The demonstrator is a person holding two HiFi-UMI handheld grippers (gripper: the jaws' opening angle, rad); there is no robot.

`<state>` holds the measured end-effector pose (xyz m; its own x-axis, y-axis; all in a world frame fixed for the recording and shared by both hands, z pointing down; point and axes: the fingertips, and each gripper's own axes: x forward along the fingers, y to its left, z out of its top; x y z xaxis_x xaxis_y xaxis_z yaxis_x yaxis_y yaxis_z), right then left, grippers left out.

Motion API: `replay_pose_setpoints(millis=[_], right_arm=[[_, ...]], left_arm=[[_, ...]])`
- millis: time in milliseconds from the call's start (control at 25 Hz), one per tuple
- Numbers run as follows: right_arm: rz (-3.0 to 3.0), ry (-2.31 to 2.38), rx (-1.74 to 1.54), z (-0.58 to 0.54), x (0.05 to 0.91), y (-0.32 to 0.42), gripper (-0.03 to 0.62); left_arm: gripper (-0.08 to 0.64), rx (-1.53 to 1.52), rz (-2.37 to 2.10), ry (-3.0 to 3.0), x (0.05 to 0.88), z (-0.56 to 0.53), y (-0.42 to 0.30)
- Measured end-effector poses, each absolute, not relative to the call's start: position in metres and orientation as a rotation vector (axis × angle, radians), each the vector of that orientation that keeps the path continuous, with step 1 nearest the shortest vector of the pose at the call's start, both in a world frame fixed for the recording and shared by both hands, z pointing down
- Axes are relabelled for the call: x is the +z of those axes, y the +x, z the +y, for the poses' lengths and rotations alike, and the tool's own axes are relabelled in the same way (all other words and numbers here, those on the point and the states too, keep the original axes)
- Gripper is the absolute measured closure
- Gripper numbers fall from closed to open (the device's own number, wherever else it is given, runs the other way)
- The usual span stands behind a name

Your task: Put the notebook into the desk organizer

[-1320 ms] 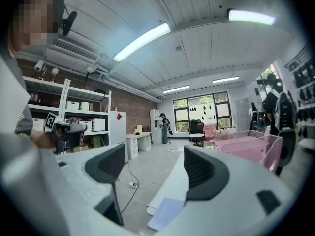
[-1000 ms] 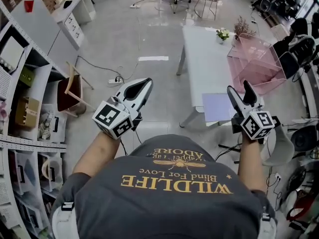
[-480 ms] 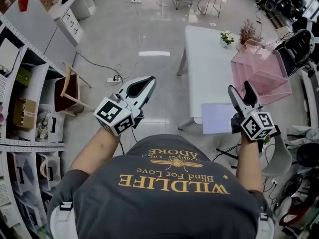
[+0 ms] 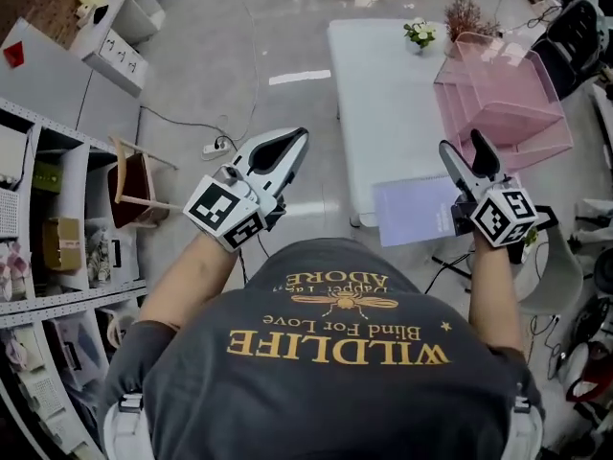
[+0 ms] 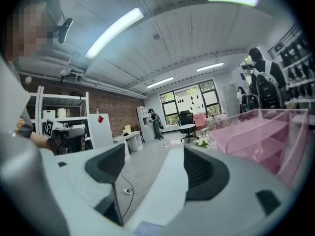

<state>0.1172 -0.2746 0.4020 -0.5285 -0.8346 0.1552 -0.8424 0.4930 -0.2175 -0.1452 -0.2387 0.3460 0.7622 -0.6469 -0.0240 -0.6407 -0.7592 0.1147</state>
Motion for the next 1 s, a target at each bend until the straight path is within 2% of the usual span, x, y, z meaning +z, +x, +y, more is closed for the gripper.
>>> replay_pose_setpoints(millis=[200,560,1000], right_arm=[[-2.565,1.714,0.632,-0.253,0.439,0.157,0.233],[-2.184,1.994,1.071,-0.167,0.571,0.225,0.233],[-1.884,2.018,1.680,-0.121,0.738,0.230,0.233]], left_arm=[[0.558,-0.043,-0.810,2.879,0.377,-0.255,-0.105],[0.558,0.056,-0.472,2.916,0.428,-0.258,-0.027],[0.558,0.211,-0.350,2.898,0.461,-0.241,0.014]])
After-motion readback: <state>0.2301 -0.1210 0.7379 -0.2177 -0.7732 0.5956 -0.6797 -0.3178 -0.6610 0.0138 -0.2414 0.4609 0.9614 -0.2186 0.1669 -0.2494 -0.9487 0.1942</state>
